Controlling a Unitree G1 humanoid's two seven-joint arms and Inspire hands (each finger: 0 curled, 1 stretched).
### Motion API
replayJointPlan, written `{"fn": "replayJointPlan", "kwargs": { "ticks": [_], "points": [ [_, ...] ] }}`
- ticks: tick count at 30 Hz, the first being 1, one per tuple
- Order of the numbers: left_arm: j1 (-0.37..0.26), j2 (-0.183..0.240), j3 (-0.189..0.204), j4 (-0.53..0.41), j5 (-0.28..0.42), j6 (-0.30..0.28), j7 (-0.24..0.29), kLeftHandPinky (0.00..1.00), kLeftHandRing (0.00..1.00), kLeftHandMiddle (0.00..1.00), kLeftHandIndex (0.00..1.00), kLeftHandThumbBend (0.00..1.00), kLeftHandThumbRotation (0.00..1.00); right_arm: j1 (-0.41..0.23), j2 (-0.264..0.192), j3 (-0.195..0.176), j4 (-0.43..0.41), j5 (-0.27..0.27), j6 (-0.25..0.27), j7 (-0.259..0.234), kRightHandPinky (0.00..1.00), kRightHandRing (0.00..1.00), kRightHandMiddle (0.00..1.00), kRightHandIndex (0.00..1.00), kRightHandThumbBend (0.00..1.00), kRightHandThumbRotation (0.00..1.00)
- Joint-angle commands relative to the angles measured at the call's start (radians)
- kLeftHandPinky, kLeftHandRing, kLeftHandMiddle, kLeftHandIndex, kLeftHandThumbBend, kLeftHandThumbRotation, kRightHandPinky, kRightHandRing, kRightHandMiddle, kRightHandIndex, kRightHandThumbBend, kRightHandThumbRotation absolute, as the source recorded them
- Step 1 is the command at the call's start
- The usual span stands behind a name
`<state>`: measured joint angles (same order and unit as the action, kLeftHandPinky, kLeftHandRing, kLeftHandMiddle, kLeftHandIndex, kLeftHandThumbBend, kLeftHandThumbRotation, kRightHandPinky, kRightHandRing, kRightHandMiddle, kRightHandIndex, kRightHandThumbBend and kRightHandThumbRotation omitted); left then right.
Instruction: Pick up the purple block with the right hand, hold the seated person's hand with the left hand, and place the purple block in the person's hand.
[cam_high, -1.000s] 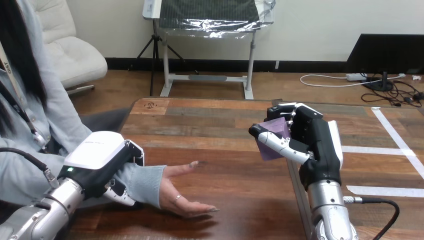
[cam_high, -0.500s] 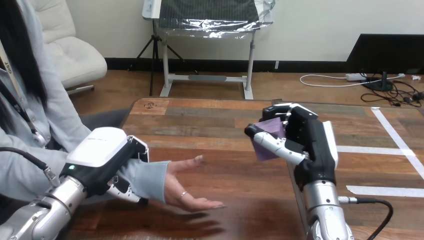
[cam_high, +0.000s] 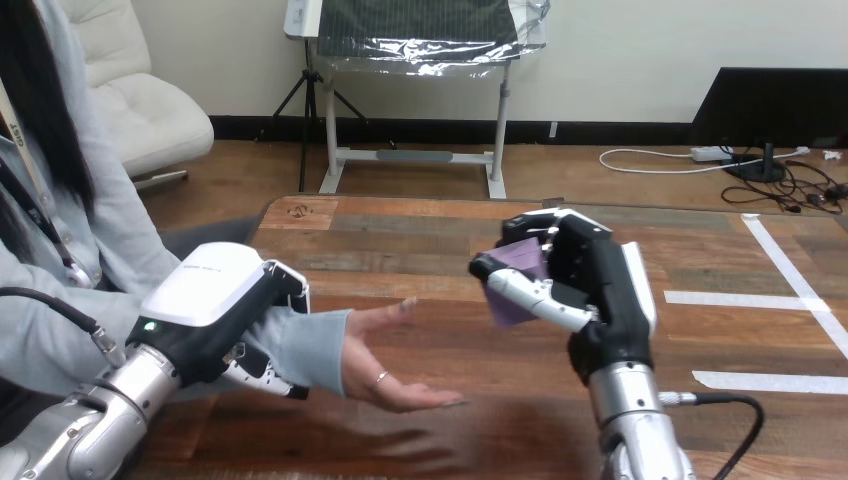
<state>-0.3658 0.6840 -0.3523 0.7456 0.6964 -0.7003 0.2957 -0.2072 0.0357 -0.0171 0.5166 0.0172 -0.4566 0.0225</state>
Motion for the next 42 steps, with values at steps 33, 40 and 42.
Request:
{"fn": "replayJointPlan", "kwargs": {
  "ticks": [33,40,42],
  "points": [
    [-0.027,-0.03,0.105,-0.265,-0.075,0.037,-0.059,0.2,0.25,0.3,0.32,0.87,0.0,0.019,0.073,0.118,-0.016,-0.074,-0.084,-0.019,0.32,0.37,0.45,0.47,0.81,0.0],
    [-0.027,-0.039,0.112,-0.276,-0.072,0.031,-0.052,0.2,0.25,0.31,0.32,0.88,0.0,0.03,0.071,0.148,-0.024,-0.098,-0.084,-0.026,0.32,0.37,0.44,0.47,0.82,0.0],
    [-0.028,-0.042,0.112,-0.274,-0.07,0.028,-0.047,0.2,0.25,0.31,0.32,0.88,0.0,0.035,0.072,0.156,-0.027,-0.105,-0.083,-0.029,0.31,0.37,0.44,0.47,0.81,0.0]
  ]
}}
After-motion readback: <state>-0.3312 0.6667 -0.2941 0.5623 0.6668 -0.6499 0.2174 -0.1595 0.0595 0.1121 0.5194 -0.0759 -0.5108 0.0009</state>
